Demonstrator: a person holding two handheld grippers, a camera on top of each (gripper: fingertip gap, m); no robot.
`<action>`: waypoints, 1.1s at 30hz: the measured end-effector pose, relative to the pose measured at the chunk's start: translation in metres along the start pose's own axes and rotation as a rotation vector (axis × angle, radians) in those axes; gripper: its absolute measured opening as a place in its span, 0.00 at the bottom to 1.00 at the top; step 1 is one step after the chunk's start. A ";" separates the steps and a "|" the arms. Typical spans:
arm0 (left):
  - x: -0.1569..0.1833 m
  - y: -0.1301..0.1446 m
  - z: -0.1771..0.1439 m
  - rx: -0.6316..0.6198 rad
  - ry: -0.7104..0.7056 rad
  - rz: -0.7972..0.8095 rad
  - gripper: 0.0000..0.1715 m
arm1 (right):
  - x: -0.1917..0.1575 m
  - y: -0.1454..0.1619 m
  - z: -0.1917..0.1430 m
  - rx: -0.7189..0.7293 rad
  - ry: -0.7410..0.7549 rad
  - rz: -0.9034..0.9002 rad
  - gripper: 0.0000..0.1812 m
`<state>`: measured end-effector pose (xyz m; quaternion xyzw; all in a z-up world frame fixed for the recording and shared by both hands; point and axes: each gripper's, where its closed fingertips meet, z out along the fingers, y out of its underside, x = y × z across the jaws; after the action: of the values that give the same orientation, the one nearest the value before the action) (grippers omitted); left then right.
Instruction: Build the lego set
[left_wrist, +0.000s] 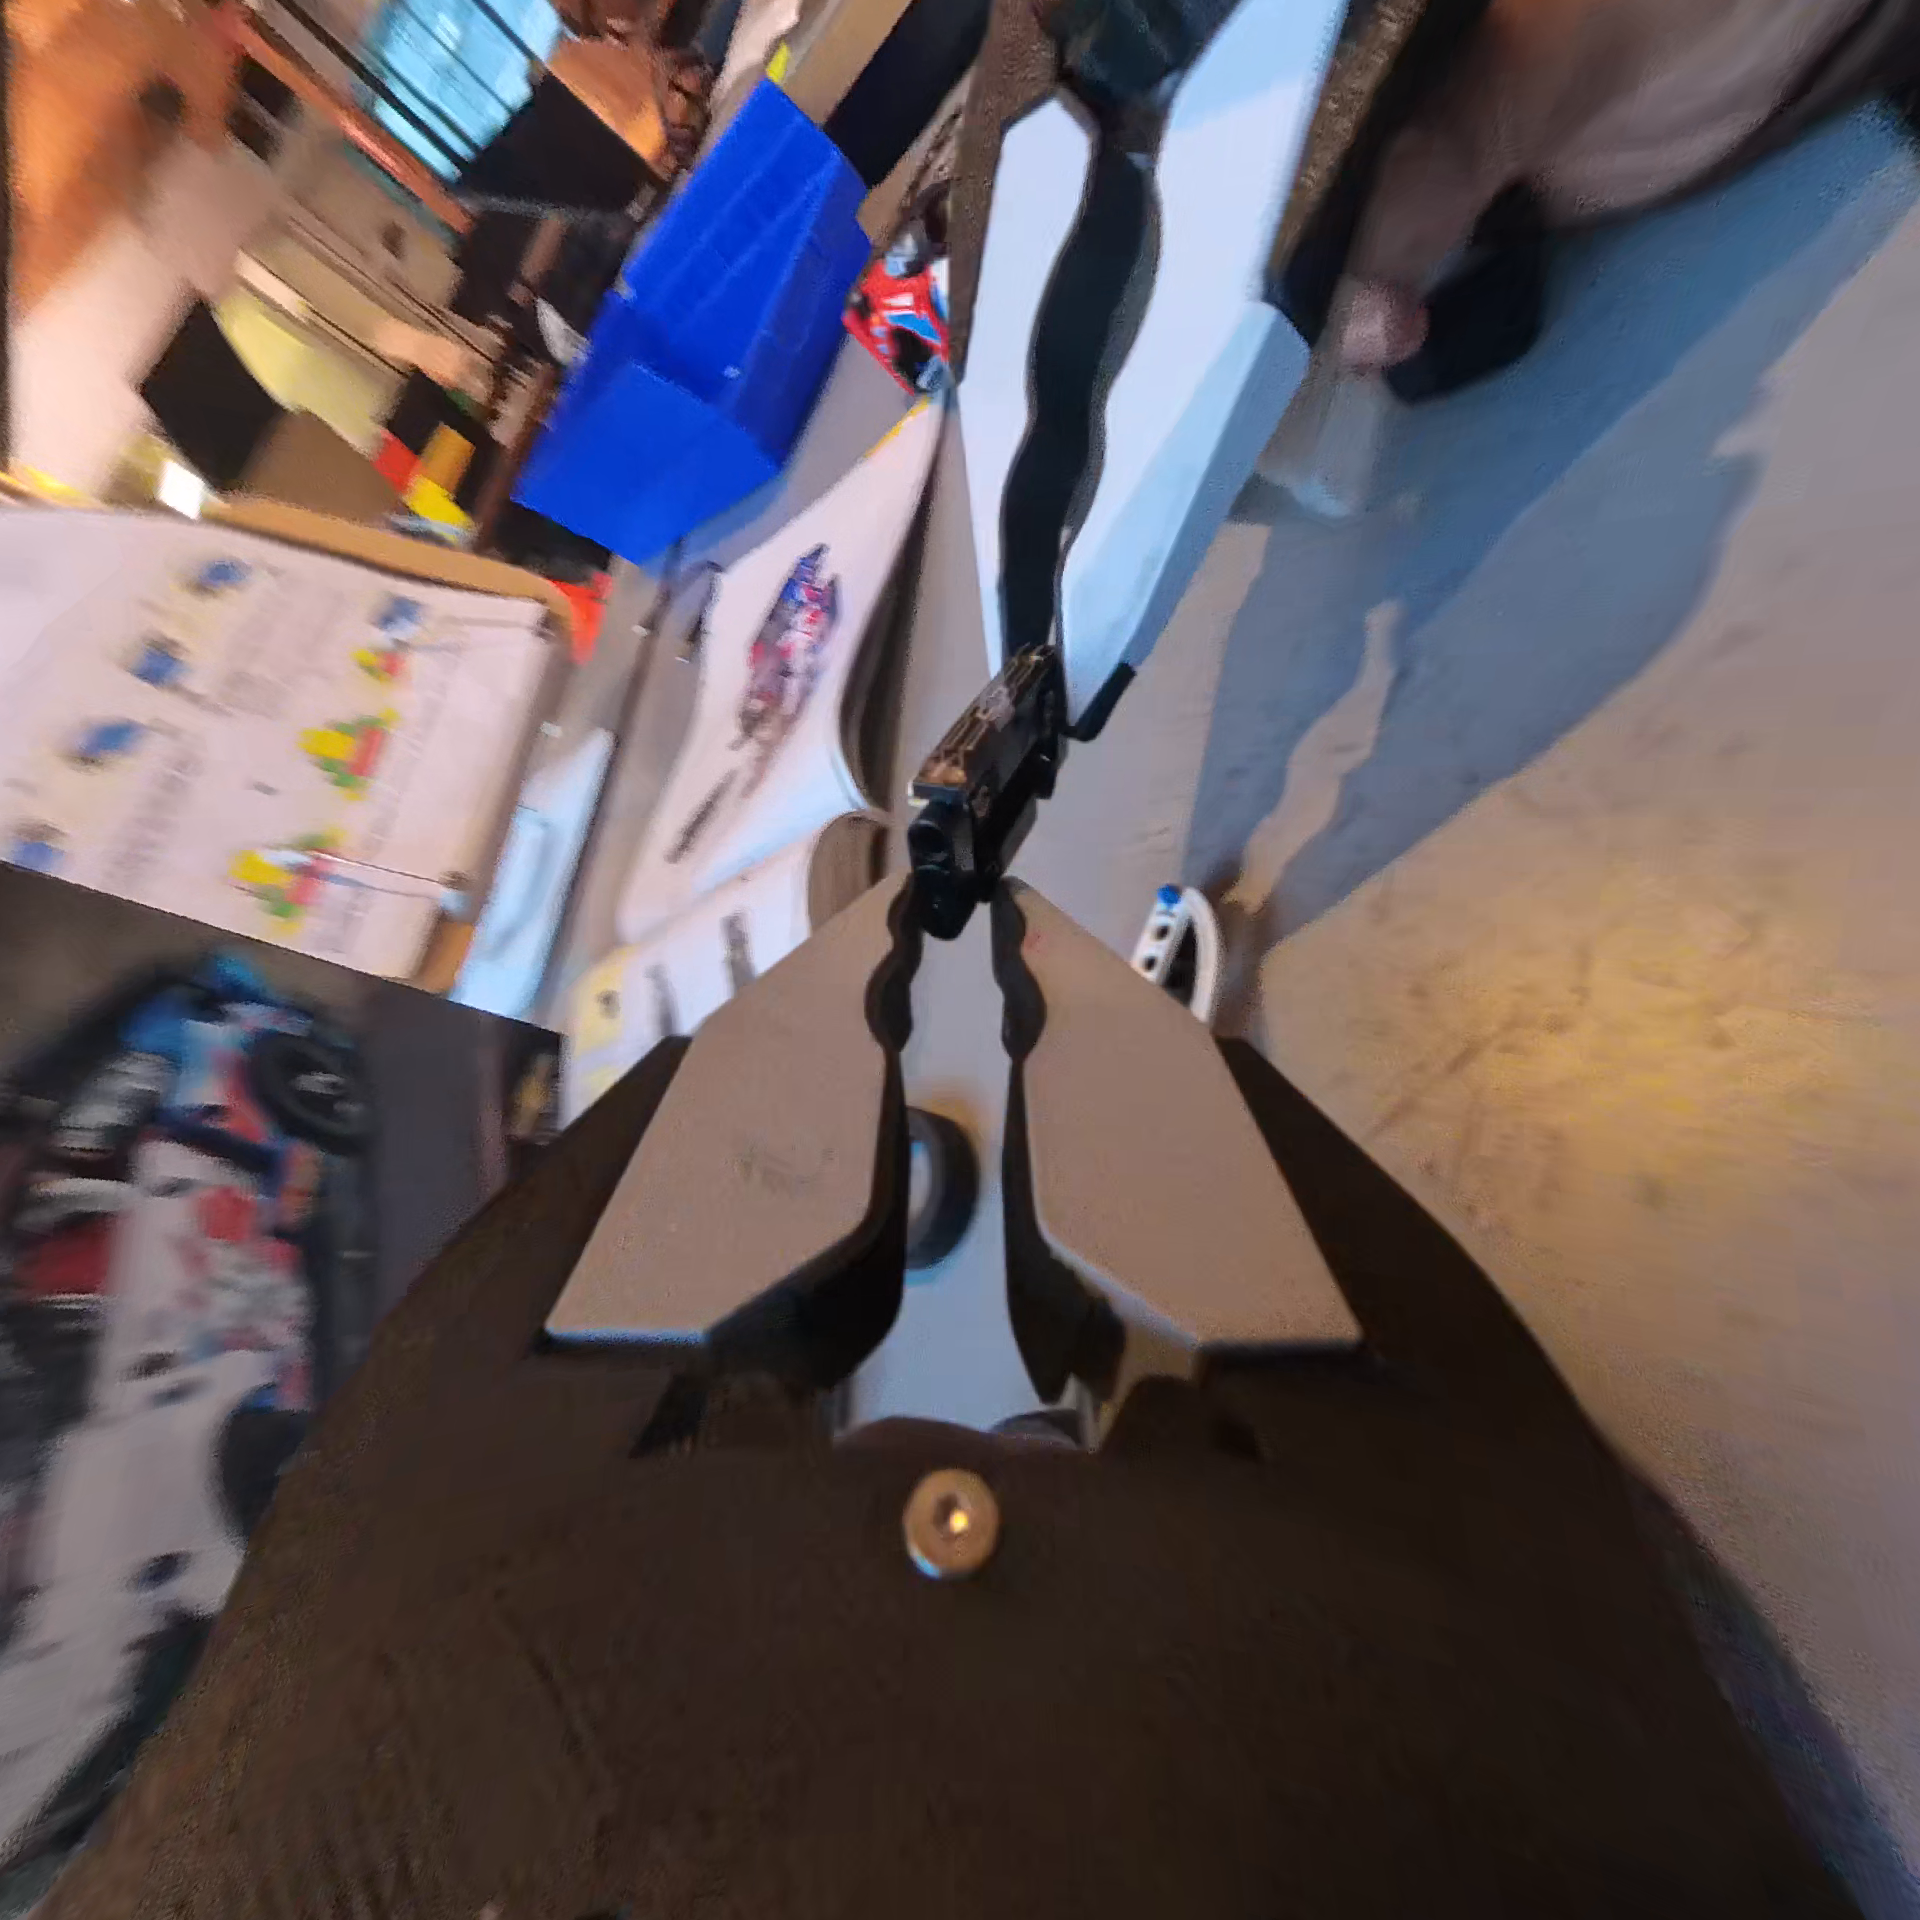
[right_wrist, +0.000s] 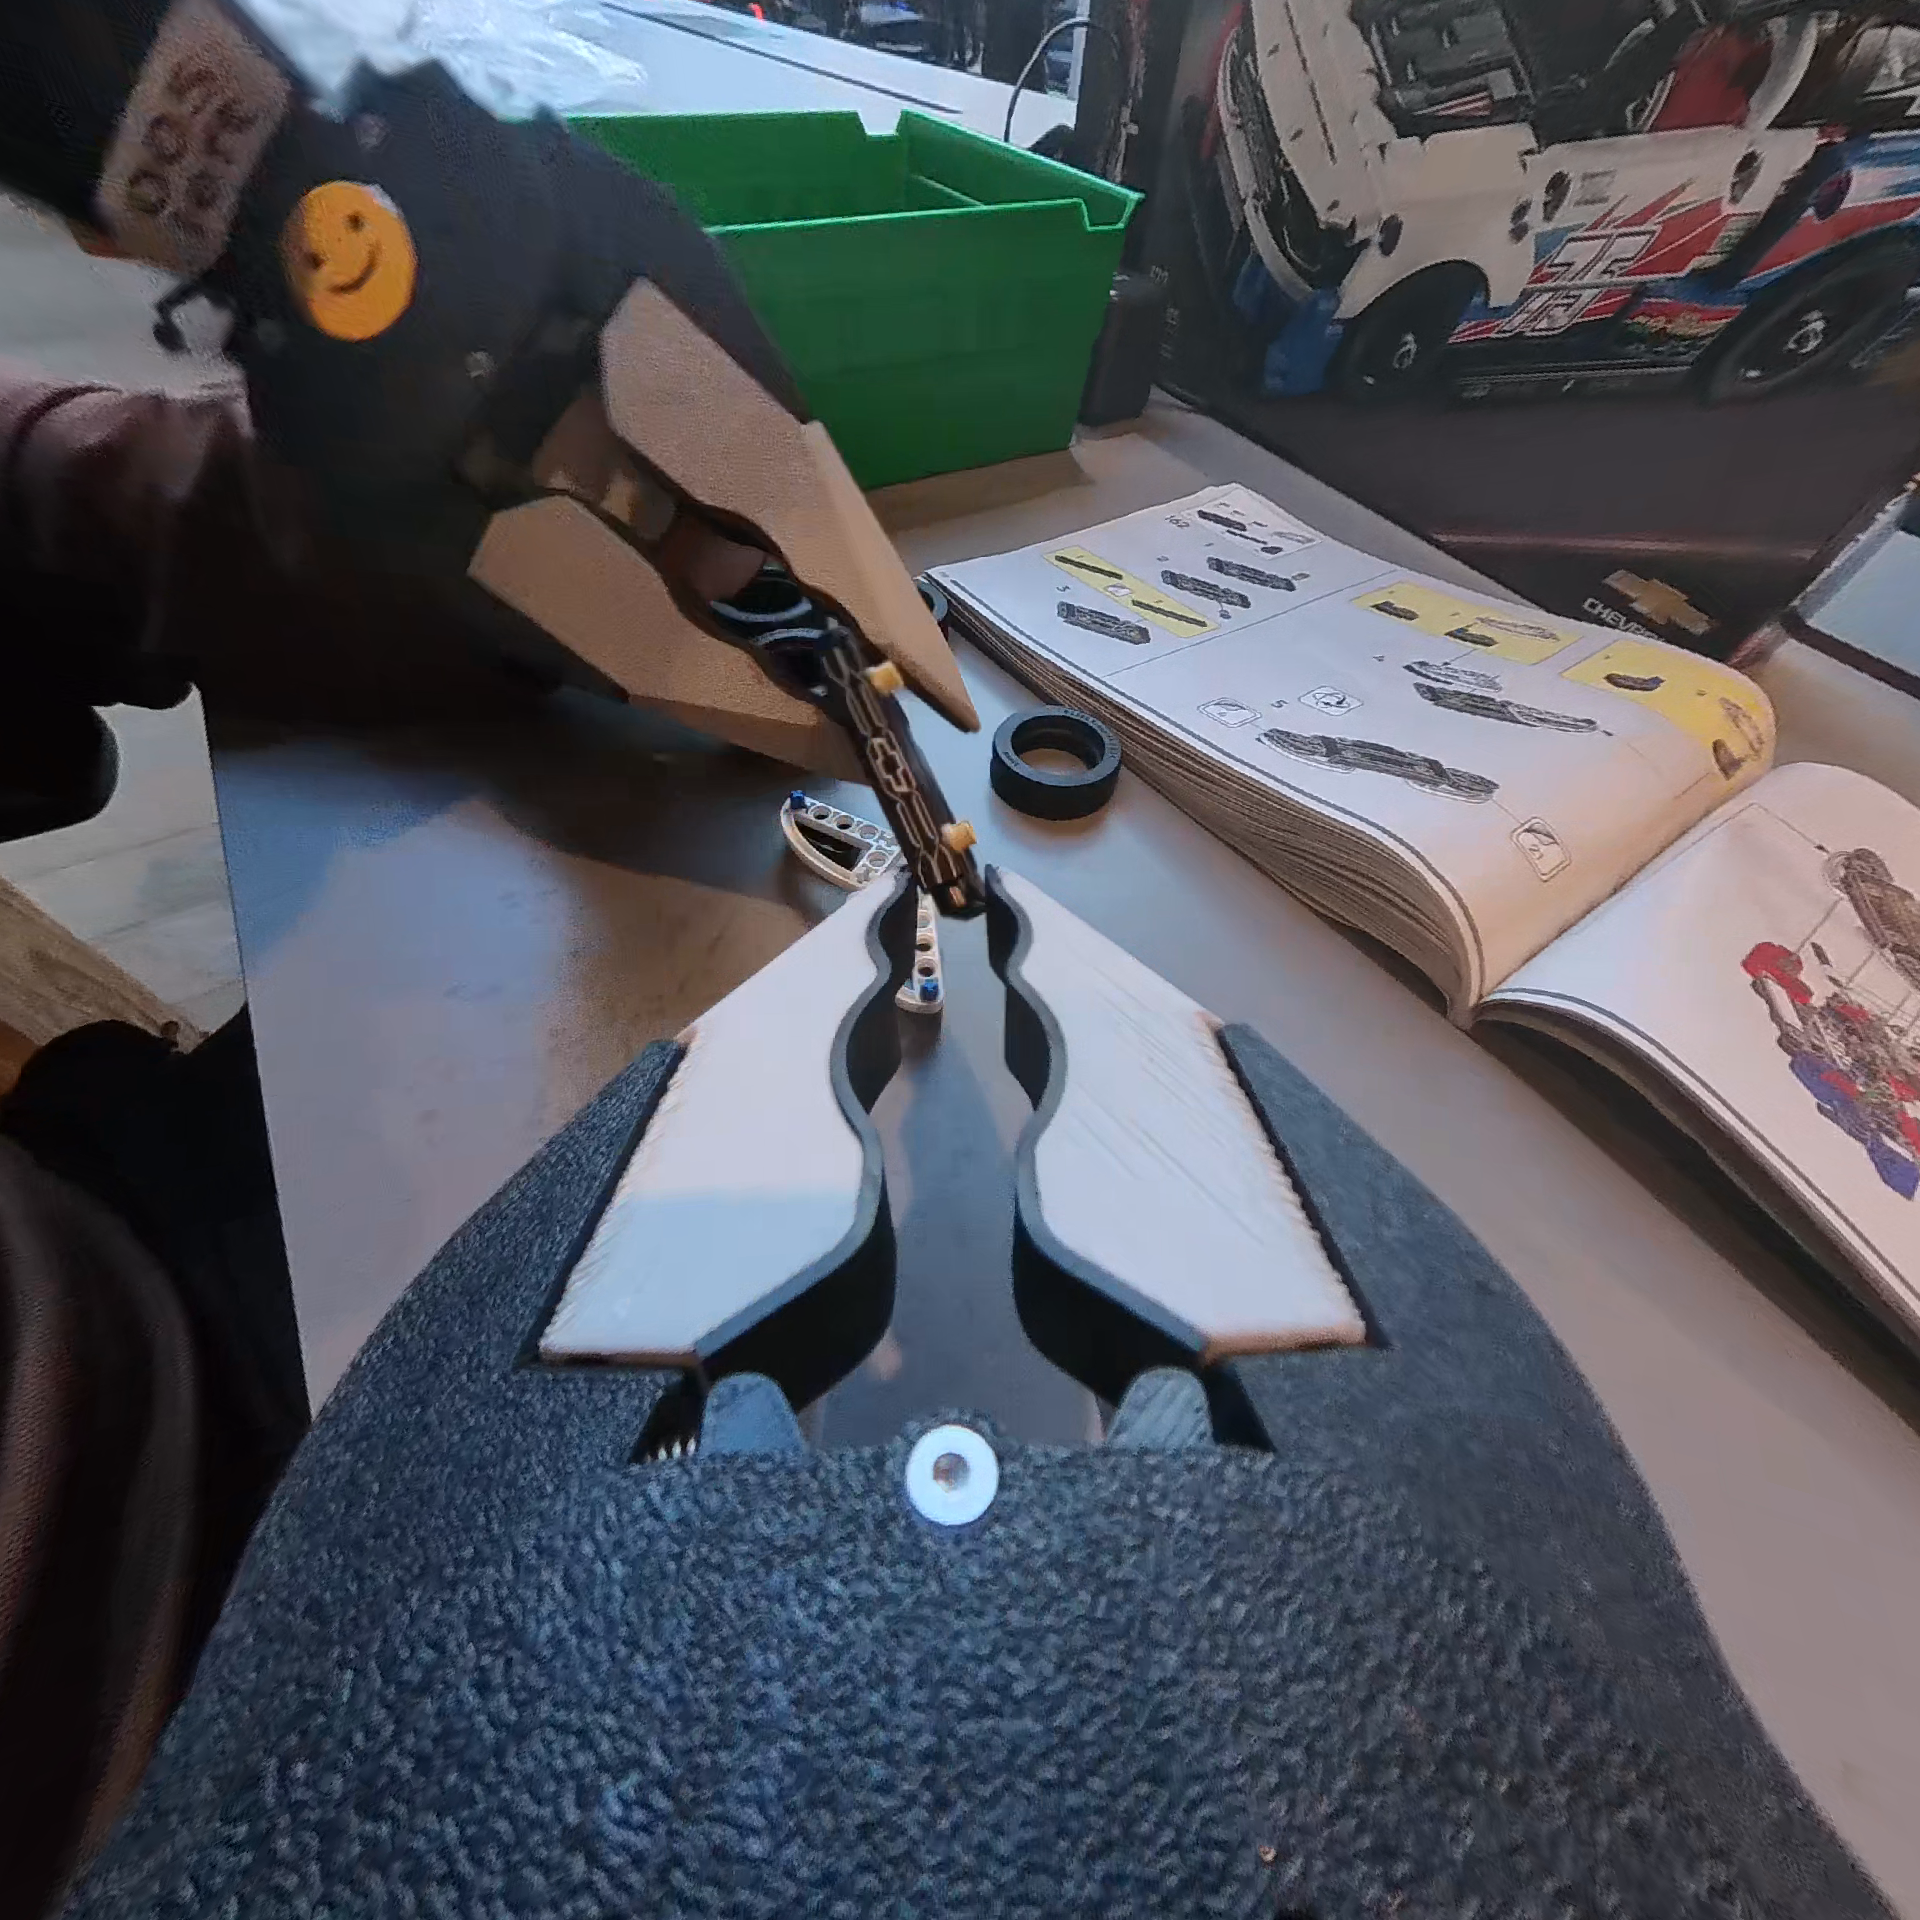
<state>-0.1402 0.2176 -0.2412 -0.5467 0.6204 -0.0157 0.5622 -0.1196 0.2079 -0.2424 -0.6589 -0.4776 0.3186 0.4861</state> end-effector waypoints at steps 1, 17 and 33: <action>-0.002 -0.002 -0.001 -0.001 -0.052 0.079 0.06 | 0.001 0.000 0.000 0.003 0.005 0.002 0.07; -0.018 -0.008 -0.008 -0.038 -0.268 0.333 0.04 | 0.004 -0.007 -0.003 0.044 0.033 -0.022 0.08; 0.028 0.006 0.001 -0.006 0.254 -0.218 0.02 | -0.007 0.003 -0.001 -0.015 0.036 -0.200 0.06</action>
<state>-0.1368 0.2008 -0.2645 -0.6062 0.6234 -0.1439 0.4725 -0.1200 0.2011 -0.2453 -0.6174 -0.5345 0.2528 0.5189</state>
